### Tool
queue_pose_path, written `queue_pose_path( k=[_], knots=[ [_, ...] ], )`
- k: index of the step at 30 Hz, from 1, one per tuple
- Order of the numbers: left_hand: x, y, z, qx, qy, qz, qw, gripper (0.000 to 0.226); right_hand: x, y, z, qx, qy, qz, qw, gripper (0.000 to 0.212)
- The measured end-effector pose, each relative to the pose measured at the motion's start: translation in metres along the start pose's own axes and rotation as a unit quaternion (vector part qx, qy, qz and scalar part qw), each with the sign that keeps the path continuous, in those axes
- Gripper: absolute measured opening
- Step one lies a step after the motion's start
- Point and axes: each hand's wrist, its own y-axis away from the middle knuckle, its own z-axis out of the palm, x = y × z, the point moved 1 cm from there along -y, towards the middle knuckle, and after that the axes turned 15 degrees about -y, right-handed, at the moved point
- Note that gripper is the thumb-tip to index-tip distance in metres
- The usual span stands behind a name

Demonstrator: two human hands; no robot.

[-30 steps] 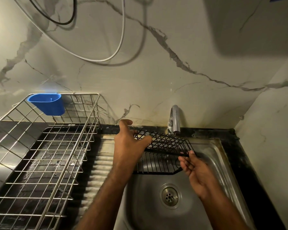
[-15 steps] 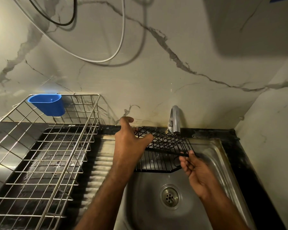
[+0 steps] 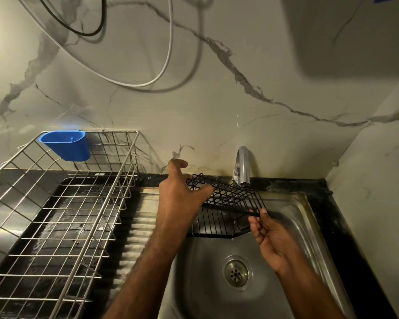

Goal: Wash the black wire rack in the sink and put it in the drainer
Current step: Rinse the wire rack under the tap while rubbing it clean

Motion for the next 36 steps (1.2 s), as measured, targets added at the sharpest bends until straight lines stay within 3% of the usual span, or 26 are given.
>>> queue_pose_path(
  k=[36],
  knots=[
    [0.009, 0.007, -0.009, 0.001, -0.01, 0.017, 1.0, 0.061, -0.008, 0.014, 0.004, -0.011, 0.002, -0.011, 1.0, 0.014]
  ],
)
